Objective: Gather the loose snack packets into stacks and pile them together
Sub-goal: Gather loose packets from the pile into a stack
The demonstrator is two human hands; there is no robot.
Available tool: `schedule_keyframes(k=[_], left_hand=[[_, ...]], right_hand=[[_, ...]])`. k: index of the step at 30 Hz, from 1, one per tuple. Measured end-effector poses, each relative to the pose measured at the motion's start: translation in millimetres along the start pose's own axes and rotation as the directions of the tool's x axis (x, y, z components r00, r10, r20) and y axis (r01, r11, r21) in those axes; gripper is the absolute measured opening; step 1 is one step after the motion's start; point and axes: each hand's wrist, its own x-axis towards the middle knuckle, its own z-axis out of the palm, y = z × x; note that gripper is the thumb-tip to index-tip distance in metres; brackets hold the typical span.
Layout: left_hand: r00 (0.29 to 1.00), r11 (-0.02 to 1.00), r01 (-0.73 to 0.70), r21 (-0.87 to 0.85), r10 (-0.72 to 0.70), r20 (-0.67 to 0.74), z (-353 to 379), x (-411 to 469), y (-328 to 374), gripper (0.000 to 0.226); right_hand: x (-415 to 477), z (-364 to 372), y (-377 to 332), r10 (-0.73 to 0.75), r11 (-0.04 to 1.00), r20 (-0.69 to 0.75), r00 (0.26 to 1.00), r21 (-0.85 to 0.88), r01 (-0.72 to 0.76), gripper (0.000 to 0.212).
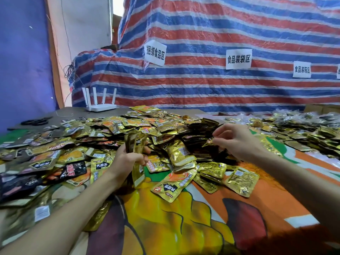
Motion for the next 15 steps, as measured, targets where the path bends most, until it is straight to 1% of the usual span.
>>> schedule_keyframes(k=[3,5,6,7,9,10,11,12,13,15], left_hand=[[0.999,1.0,-0.015,-0.022,0.016,0.043,0,-1,-1,0.058],[0.998,0.999,-0.001,-0.047,0.004,0.063,-1,0,-1,0.057],[0.999,0.999,0.015,-0.052,-0.012,0.052,-2,0,-2,0.052],[0.999,0.998,0.031,-0.054,-0.029,0.028,-3,1,-2,0.043],[0.997,0.996,0.068,-0.059,-0.07,-0.041,-2,2,-1,0.026],[0.995,0.994,0.08,-0.07,-0.085,-0.06,-2,2,0,0.023],[0.993,0.993,0.09,-0.082,-0.095,-0.069,-1,2,2,0.026],[0.992,0.99,0.099,-0.1,-0.106,-0.066,-2,2,3,0.03],[0.992,0.986,0.107,-0.127,-0.113,-0.047,-3,2,4,0.028],[0.988,0.969,0.153,-0.195,-0.154,0.011,-6,3,5,0.025]], right_hand=[[8,40,-32,-0.046,0.982,0.092,0.995,0.188,0.027,0.011],[16,68,-48,-0.075,0.969,0.151,0.986,0.246,0.036,0.013],[20,81,-55,-0.089,0.964,0.176,0.98,0.263,0.04,0.014],[25,94,-60,-0.099,0.96,0.197,0.975,0.278,0.041,0.016],[34,116,-66,-0.092,0.955,0.21,0.973,0.294,0.027,0.019],[38,126,-66,-0.083,0.958,0.198,0.977,0.287,0.023,0.018],[42,134,-65,-0.08,0.963,0.174,0.982,0.268,0.031,0.015],[45,142,-62,-0.085,0.969,0.146,0.986,0.242,0.048,0.011],[47,149,-57,-0.095,0.975,0.126,0.987,0.214,0.067,0.008],[48,158,-46,-0.115,0.98,0.155,0.981,0.178,0.087,0.009]])
